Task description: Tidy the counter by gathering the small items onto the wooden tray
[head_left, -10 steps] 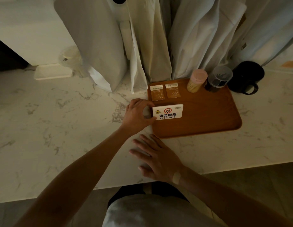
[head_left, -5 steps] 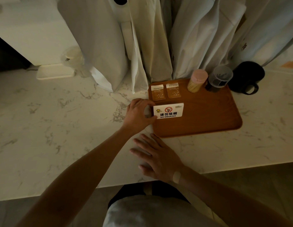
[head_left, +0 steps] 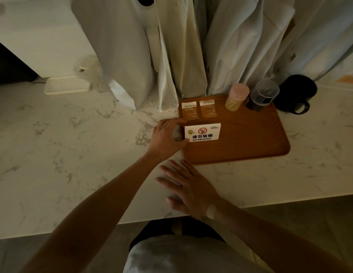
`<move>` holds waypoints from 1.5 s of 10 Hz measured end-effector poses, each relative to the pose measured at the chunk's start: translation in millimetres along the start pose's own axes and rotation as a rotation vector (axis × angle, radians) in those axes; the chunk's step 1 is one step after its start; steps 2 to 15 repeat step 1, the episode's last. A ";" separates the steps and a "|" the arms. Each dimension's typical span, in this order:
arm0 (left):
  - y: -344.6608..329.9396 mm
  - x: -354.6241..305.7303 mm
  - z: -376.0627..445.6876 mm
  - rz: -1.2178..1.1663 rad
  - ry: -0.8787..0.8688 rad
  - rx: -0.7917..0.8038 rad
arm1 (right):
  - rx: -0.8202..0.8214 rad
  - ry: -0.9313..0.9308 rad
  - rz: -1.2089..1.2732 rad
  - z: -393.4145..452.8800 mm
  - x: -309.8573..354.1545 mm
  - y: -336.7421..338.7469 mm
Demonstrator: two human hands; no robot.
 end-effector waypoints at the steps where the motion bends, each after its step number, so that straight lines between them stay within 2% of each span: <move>1: 2.0 2.2 -4.1 -0.071 0.018 -0.025 | 0.002 -0.007 0.004 -0.9 -0.9 0.1; 15: 2.0 2.2 -4.1 -0.071 0.018 -0.025 | 0.002 -0.007 0.004 -0.9 -0.9 0.1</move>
Point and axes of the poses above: each hand's wrist, its own z-axis towards the middle knuckle, its own y-axis out of the back of the hand, x = y × z, the point moved 7 cm from there along z, towards the middle knuckle, and after that the axes turned 4 degrees about -z, right-handed, at the moved point
